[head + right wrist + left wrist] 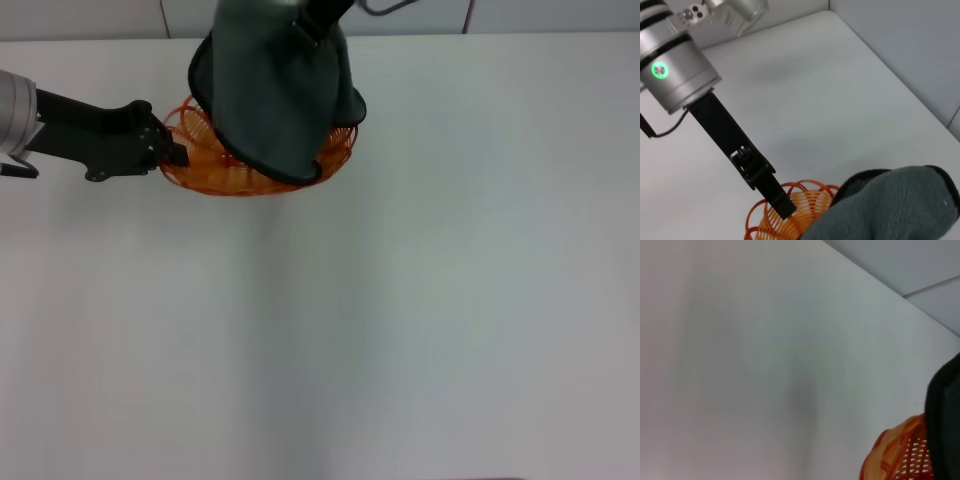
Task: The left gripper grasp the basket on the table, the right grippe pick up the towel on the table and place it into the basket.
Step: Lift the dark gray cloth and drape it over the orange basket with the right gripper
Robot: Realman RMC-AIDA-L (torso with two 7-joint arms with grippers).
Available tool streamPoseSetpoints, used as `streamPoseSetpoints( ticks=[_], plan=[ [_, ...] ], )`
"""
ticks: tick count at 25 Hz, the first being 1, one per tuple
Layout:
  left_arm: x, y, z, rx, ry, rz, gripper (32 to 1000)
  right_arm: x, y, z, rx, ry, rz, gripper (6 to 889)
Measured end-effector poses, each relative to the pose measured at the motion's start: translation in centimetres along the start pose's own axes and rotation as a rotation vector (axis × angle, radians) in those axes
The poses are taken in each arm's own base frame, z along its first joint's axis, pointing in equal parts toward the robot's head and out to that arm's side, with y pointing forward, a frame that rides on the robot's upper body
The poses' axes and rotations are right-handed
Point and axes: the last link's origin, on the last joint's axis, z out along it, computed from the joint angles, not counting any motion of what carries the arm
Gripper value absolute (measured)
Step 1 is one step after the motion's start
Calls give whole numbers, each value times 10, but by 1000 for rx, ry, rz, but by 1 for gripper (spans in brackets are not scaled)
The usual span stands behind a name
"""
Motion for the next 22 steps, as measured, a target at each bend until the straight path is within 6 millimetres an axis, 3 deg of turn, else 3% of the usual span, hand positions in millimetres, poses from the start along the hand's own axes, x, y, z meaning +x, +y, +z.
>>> streamPoseSetpoints(
  ticks=[7,22],
  plan=[
    [0,4,2,-5,-4,7,89,-2,6,16,-16,-11,-29,59],
    [2,9,3,-12,-5,17,89,14,11,48,2,32,-55,58]
  ],
)
